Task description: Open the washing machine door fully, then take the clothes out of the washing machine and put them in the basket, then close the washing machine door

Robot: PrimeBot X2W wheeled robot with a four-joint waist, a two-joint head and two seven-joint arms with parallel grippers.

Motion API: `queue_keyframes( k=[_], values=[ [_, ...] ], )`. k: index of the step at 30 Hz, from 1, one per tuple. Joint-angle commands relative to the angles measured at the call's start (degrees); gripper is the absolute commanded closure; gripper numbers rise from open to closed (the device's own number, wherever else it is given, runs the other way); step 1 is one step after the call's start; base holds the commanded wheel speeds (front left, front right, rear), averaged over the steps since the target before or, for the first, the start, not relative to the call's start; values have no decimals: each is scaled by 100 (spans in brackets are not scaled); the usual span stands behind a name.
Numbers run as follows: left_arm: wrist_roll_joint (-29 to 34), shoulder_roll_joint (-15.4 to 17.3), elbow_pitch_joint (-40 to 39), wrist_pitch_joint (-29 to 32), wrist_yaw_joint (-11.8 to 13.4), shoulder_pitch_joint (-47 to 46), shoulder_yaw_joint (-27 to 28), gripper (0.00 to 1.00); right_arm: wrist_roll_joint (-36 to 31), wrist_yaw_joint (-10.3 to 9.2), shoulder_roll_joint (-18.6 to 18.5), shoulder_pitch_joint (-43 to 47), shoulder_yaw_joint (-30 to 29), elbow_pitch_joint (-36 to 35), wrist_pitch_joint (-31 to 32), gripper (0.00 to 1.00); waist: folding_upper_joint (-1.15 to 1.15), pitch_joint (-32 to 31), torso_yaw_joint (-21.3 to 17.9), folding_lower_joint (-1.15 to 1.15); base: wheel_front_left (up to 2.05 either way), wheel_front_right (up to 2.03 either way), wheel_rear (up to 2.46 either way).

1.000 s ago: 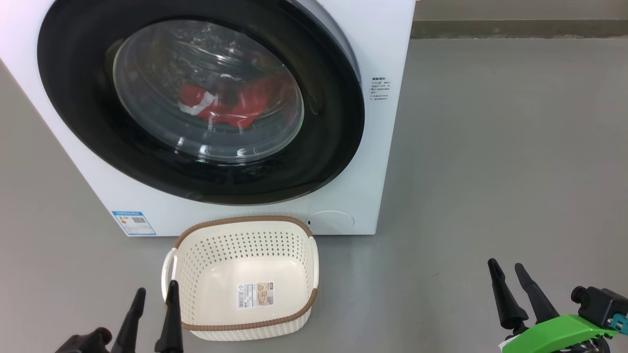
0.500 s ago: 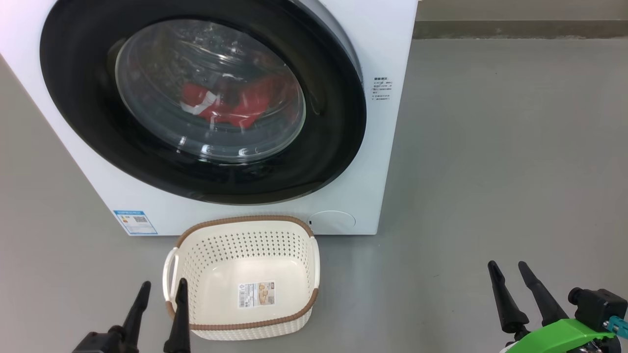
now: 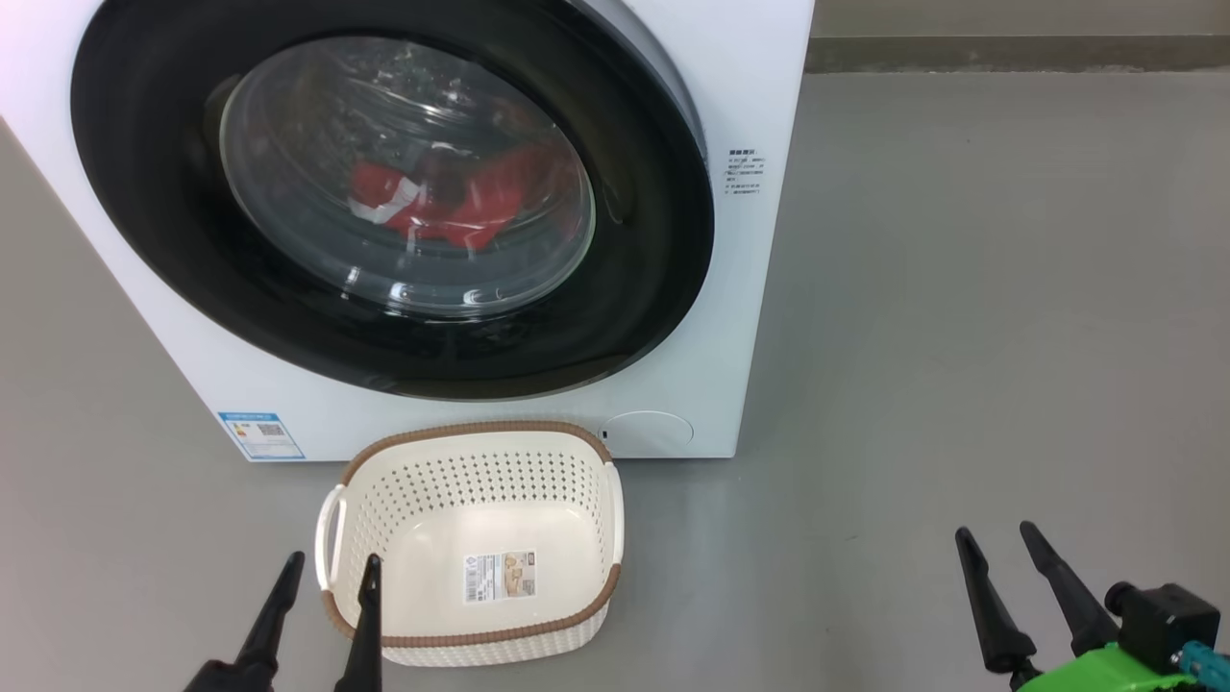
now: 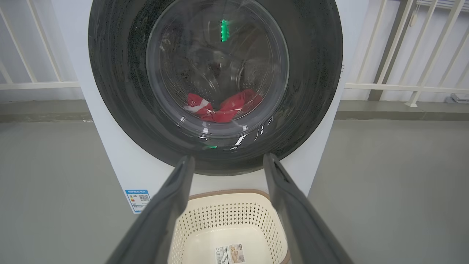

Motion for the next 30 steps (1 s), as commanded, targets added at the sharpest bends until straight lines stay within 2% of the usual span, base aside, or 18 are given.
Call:
queue_keyframes(
  k=[1, 5, 20, 21, 22, 23, 30],
  values=[
    [233, 88, -192, -102, 10, -91, 144, 0, -237, -5, -124, 69, 109, -185, -104, 0, 0, 6, -9, 0, 0, 0, 0],
    [460, 92, -215, -159, 1, -83, 136, 0, -440, -5, -130, 88, 123, -213, -160, 0, 0, 11, -16, 0, 0, 0, 0],
    [422, 89, -188, -159, -28, -99, 127, 0, -314, -5, -70, 28, 99, -285, -160, 0, 0, 1, 46, 0, 0, 0, 0],
    [419, 89, -191, -159, -29, -100, 125, 0, -292, -5, -66, 20, 109, -295, -160, 5, 0, 2, 51, 0, 0, 0, 0],
    [417, 89, -193, -159, -31, -100, 121, 0, -271, -5, -60, 7, 119, -307, -160, 50, 0, 3, 56, 0, 0, 0, 0],
    [413, 89, -194, -159, -35, -107, 109, 0, -222, -5, -50, -40, 145, -341, -160, 100, 0, 14, 64, 0, 0, 0, 0],
    [389, 88, -194, -159, -49, -168, 33, 0, 301, -5, 39, -379, 317, -422, -160, 100, 0, 88, 105, 0, 0, 0, 0]
  ],
)
